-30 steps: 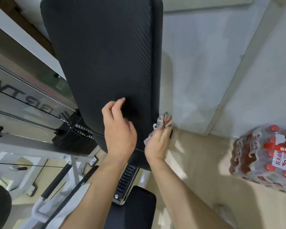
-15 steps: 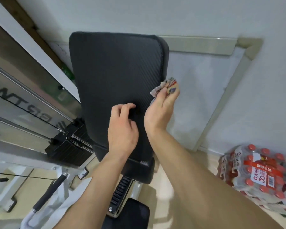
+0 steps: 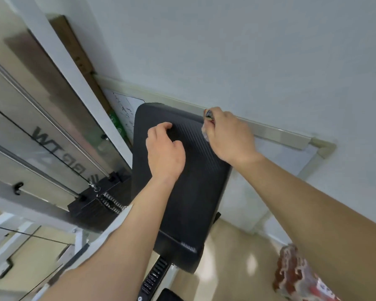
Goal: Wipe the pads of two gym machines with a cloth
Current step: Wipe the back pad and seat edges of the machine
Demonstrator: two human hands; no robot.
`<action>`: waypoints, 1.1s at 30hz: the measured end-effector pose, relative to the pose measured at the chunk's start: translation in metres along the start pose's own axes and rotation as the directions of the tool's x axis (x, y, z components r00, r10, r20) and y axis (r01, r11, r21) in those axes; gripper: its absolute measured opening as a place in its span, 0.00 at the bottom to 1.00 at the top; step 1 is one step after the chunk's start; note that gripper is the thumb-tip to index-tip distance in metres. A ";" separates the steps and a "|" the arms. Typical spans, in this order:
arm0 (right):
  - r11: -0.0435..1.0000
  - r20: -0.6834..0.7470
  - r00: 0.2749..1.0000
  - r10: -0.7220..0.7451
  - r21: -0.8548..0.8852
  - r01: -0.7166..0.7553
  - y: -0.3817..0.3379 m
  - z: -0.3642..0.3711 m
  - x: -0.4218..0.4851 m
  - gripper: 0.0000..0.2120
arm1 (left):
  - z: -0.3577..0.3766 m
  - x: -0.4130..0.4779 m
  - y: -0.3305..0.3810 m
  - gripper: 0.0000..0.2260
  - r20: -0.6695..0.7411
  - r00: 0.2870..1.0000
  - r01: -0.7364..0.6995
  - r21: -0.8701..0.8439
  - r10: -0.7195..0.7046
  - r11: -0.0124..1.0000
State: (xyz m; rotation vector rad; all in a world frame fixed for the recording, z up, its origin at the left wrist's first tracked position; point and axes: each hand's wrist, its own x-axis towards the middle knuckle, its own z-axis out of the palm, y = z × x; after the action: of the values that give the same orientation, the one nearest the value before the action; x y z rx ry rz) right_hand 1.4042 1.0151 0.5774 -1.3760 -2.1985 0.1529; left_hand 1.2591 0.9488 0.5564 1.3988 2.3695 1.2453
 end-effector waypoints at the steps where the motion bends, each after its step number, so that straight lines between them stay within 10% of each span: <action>1: 0.998 0.063 0.996 -0.061 -0.015 0.062 -0.006 0.000 0.012 0.15 | 0.001 0.008 0.002 0.21 -0.030 0.999 0.027 -0.004 -0.027 1.000; 15: 0.943 0.503 0.816 -0.285 0.301 0.144 -0.099 0.069 0.136 0.21 | -0.032 0.101 -0.046 0.19 -0.043 0.933 0.347 -0.149 -0.357 0.926; 26: 0.974 0.576 0.785 -0.228 0.151 0.171 -0.143 0.086 0.157 0.14 | -0.047 0.122 -0.066 0.18 -0.113 0.957 0.170 -0.526 -0.266 0.833; 33: 0.984 0.646 0.754 -0.120 0.178 0.004 -0.153 0.084 0.164 0.10 | -0.035 0.144 -0.078 0.13 0.197 0.951 0.303 -0.731 -0.237 0.611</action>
State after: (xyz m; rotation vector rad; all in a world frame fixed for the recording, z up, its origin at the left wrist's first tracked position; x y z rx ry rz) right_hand 1.1849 1.0994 0.6249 -1.2690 -2.7047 0.9051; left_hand 1.1087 1.0213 0.5653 0.7502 1.5590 1.7333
